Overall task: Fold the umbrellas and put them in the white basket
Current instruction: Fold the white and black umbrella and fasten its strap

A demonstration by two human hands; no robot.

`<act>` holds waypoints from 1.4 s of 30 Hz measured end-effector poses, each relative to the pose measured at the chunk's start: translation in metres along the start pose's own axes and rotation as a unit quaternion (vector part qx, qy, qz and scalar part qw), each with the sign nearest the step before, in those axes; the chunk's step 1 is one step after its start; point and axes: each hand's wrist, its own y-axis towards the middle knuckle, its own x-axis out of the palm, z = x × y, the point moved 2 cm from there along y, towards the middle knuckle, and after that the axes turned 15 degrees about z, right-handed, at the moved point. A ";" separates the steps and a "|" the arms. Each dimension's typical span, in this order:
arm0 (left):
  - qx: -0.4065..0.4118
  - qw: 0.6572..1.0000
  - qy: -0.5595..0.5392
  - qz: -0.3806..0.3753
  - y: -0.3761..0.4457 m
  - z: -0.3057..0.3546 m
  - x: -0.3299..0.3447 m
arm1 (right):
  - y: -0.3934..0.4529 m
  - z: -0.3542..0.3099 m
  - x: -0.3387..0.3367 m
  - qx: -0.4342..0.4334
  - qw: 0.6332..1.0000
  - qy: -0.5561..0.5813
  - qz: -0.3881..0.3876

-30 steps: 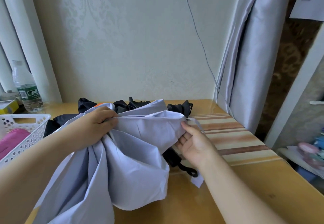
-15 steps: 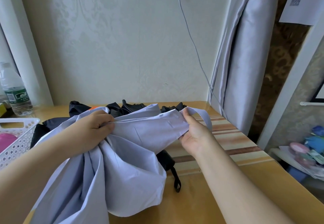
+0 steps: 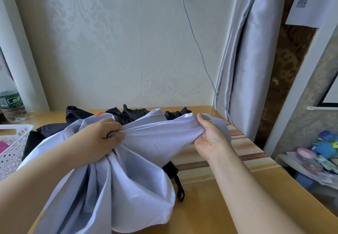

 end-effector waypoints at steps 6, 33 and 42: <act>-0.007 1.000 0.005 0.020 0.002 0.002 0.000 | -0.011 0.007 -0.013 0.091 0.973 -0.209 -0.046; -0.022 0.999 0.026 0.005 0.001 -0.004 -0.014 | -0.012 -0.027 -0.003 -0.426 0.731 -0.516 -0.137; -0.054 0.998 -0.006 -0.008 -0.003 -0.001 -0.015 | -0.002 -0.012 -0.002 -0.591 0.515 -0.620 0.006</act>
